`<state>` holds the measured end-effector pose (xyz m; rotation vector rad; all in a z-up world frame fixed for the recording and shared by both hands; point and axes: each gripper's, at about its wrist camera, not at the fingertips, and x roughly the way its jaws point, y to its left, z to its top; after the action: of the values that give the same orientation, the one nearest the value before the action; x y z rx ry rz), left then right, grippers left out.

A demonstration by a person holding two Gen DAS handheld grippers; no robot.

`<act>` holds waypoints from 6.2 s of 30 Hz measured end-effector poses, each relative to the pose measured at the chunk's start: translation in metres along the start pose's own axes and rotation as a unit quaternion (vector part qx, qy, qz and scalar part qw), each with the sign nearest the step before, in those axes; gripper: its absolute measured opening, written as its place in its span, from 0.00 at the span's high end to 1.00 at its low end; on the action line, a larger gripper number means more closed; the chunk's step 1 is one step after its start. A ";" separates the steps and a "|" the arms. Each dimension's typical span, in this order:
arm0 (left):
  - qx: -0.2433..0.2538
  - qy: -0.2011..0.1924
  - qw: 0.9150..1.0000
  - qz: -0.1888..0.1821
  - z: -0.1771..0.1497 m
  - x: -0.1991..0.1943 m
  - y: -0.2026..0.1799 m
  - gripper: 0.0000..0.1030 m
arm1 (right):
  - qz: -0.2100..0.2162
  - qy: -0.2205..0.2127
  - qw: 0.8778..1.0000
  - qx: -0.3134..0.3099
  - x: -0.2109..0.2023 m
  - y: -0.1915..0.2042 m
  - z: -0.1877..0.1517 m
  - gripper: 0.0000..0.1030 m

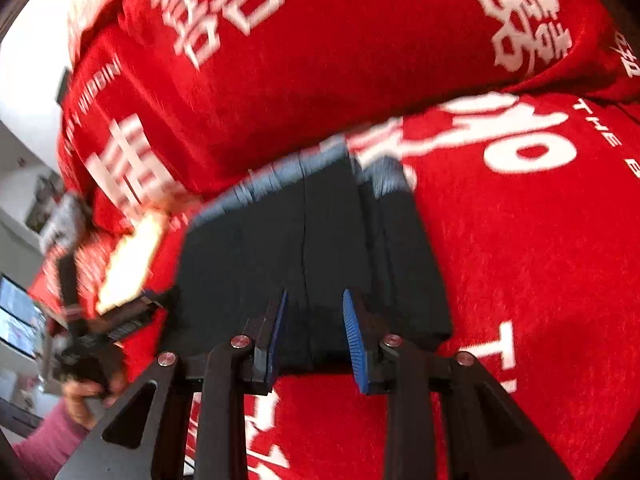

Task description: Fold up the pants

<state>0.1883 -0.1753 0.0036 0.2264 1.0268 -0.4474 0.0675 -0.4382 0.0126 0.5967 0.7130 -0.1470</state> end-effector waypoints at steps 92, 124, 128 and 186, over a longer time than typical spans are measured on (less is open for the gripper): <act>-0.030 0.102 0.965 -0.239 0.029 0.054 0.011 0.00 | 0.249 0.121 0.958 0.077 0.063 -0.098 0.054 0.18; -0.012 0.059 0.976 -0.209 -0.008 -0.053 0.045 0.27 | 0.243 0.149 0.953 0.103 0.009 0.013 -0.005 0.58; -0.004 0.062 0.989 -0.137 -0.033 -0.034 0.057 0.27 | 0.197 0.160 0.964 0.074 0.023 0.024 -0.021 0.57; 0.002 -0.015 1.000 0.018 -0.147 -0.136 0.026 0.01 | -0.133 0.042 0.986 -0.088 -0.084 0.160 -0.143 0.00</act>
<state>0.0275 -0.0609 0.0463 0.2397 0.9918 -0.4192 -0.0259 -0.2320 0.0560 0.3372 0.8773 -0.3043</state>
